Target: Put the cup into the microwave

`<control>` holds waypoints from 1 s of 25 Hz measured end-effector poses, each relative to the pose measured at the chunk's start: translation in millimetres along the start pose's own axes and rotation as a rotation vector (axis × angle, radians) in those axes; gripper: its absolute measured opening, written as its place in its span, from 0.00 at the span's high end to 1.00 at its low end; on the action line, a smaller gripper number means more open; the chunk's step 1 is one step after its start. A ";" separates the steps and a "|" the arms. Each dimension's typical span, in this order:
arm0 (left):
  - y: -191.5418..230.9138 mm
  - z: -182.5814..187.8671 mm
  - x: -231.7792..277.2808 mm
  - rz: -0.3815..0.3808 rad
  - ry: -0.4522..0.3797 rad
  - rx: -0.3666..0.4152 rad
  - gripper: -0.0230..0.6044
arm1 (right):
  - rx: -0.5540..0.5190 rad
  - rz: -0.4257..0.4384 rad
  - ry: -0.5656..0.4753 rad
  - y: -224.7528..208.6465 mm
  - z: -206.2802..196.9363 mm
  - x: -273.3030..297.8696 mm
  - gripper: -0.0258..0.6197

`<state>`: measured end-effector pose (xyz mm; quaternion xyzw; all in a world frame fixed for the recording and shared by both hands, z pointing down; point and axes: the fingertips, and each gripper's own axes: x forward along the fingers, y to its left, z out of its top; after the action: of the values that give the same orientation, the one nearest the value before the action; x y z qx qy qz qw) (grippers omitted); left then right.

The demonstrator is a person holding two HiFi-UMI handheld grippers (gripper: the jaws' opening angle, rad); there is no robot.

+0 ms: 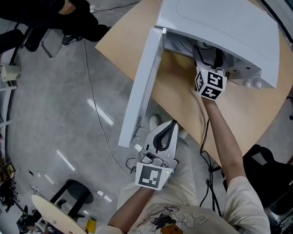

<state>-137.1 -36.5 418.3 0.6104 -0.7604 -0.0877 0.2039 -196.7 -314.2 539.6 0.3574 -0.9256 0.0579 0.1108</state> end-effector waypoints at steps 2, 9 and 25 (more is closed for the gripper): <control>-5.4 2.8 -1.6 -0.007 -0.003 0.006 0.96 | -0.004 0.015 -0.004 5.0 6.5 -16.2 0.40; -24.4 3.7 -7.9 -0.047 0.018 0.081 0.96 | -0.038 0.087 -0.042 18.5 38.6 -89.1 0.77; -80.4 14.4 -26.1 -0.171 0.008 0.162 0.96 | -0.034 0.116 0.006 7.5 66.4 -286.4 0.95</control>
<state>-66.9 -32.3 369.3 0.6877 -0.7094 -0.0402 0.1488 -6.3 -135.3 404.5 0.3009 -0.9452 0.0496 0.1162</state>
